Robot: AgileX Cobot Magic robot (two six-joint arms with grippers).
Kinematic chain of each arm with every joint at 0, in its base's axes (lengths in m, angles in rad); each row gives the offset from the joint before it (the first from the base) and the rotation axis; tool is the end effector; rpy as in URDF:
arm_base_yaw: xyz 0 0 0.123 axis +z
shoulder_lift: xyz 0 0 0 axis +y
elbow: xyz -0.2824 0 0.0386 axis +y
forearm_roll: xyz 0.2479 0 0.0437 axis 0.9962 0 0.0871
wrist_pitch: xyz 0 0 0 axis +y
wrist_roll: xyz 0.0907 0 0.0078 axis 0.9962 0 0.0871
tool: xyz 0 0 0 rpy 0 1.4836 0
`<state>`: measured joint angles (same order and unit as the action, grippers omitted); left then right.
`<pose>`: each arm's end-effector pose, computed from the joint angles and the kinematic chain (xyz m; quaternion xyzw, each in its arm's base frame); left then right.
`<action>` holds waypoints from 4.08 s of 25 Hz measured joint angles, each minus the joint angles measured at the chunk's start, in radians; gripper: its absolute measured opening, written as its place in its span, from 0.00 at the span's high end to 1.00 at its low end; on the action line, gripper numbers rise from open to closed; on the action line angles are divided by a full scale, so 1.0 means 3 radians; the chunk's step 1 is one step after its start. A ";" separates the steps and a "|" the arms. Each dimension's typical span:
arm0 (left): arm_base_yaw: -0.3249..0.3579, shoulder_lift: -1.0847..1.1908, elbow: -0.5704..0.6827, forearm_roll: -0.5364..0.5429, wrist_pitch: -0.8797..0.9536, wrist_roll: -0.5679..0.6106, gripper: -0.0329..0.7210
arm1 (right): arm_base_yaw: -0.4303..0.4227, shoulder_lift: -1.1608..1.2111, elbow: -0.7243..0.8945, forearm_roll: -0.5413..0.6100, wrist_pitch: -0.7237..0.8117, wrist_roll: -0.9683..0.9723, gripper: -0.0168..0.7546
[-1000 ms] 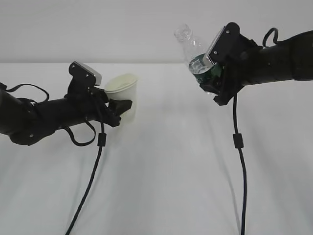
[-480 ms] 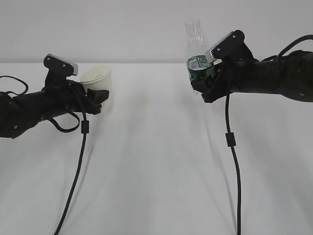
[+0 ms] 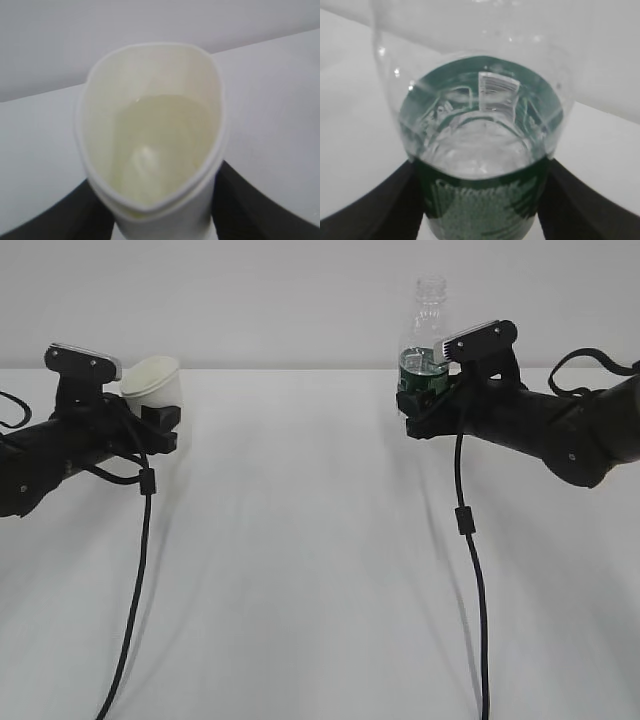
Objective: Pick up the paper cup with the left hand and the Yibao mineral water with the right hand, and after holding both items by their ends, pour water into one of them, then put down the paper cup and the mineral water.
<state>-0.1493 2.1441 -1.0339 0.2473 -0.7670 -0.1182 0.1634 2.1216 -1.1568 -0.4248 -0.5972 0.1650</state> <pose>0.4144 -0.0779 0.1125 0.1348 0.7835 -0.0942 0.5992 0.4325 0.0926 0.1363 -0.2099 0.7812 0.0861 0.5816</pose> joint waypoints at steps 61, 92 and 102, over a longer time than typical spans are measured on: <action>0.0013 -0.0052 0.0671 -0.1138 -0.0386 0.0641 0.20 | -0.0015 -0.0156 0.1148 0.1651 -0.0815 -0.0856 0.20; 0.0013 -0.4459 0.0973 -0.0678 0.3717 0.0666 0.20 | -0.0015 -0.4870 0.1924 0.1442 0.3022 -0.1132 0.21; 0.0013 -0.5389 0.0973 -0.0796 0.4657 0.0651 0.22 | -0.0015 -0.6048 0.1924 0.0906 0.4254 -0.0615 0.21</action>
<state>-0.1452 0.5274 -0.7420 0.0084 0.6302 0.0772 0.1588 0.3071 -0.5797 -0.1529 0.6790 -0.0196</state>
